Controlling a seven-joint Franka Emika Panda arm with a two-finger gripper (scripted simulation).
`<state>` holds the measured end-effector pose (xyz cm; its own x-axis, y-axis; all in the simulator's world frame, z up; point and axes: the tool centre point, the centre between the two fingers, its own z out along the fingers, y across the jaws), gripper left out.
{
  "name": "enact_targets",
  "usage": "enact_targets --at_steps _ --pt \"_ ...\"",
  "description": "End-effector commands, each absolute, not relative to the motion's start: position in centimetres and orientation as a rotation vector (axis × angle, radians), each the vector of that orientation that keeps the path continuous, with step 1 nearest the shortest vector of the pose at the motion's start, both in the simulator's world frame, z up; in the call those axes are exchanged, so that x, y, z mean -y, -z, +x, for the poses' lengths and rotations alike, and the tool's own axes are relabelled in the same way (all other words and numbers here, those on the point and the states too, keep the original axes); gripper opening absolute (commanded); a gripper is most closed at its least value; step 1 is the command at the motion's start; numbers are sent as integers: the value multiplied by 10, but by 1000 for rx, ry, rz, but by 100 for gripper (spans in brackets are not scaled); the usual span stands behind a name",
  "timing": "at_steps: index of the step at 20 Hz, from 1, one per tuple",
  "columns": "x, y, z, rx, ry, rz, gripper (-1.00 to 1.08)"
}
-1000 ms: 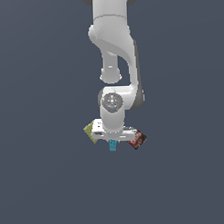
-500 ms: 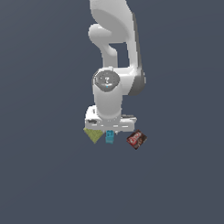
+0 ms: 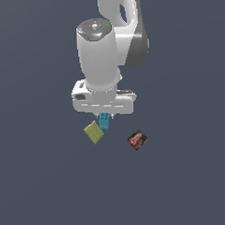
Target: Pick up a designated object from a clutter of objects.
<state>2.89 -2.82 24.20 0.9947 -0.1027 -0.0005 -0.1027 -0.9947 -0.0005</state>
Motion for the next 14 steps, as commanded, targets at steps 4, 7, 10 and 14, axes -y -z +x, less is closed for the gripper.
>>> enact_targets --at_steps 4,7,10,14 --pt "38 -304 25 -161 -1 -3137 -100" --pt "43 -336 24 -161 -1 -3137 -100" --pt "47 -367 23 -161 -1 -3137 -100" --pt "53 -400 23 -161 -1 -3137 -100"
